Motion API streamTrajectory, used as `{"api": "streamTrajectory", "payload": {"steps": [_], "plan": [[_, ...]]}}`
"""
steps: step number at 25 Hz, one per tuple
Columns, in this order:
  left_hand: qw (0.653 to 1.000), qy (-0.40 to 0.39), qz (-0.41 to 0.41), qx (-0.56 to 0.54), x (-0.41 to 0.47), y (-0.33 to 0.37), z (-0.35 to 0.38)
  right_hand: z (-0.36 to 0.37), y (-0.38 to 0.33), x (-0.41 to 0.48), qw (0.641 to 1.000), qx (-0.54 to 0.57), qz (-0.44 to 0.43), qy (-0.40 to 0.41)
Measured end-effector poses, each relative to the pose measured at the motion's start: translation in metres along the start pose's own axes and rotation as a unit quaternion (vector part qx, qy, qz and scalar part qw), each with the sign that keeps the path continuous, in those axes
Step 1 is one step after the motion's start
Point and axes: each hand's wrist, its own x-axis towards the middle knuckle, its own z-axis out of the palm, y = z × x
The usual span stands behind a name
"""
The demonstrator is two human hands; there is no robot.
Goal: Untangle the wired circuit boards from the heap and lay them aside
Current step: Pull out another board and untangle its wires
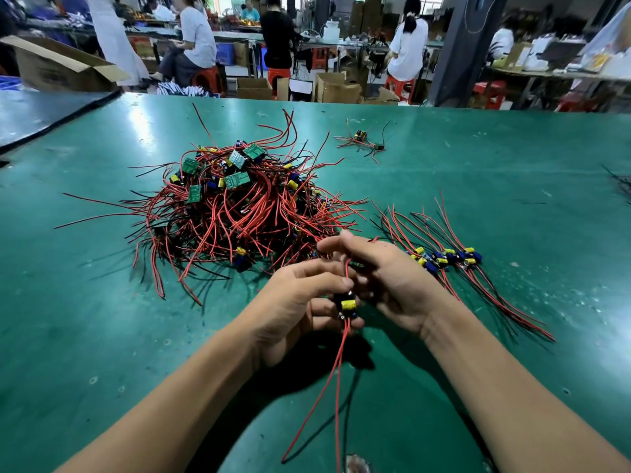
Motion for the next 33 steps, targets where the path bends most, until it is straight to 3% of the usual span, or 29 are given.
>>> {"api": "streamTrajectory", "payload": {"steps": [2, 7, 12, 16, 27, 33], "plan": [[1.0, -0.007, 0.0, -0.016, -0.003, -0.002, 0.003, -0.007, 0.0, 0.004, 0.998, -0.044, 0.006, 0.042], [0.997, -0.016, 0.02, -0.073, -0.006, -0.003, 0.007, -0.007, -0.002, 0.003, 0.997, -0.054, 0.035, 0.047], [0.994, 0.054, 0.084, -0.031, -0.003, -0.009, 0.007, 0.001, 0.004, -0.008, 0.972, -0.234, -0.004, 0.012], [0.995, 0.064, 0.081, 0.012, -0.003, -0.009, 0.006, 0.004, 0.006, -0.006, 0.963, -0.266, 0.018, 0.049], [0.998, 0.037, 0.018, -0.046, -0.007, 0.001, 0.006, 0.003, 0.0, -0.008, 0.978, -0.201, -0.029, 0.055], [0.997, 0.032, 0.045, -0.053, -0.007, -0.004, 0.006, 0.002, -0.001, -0.013, 0.991, -0.125, 0.002, -0.049]]}}
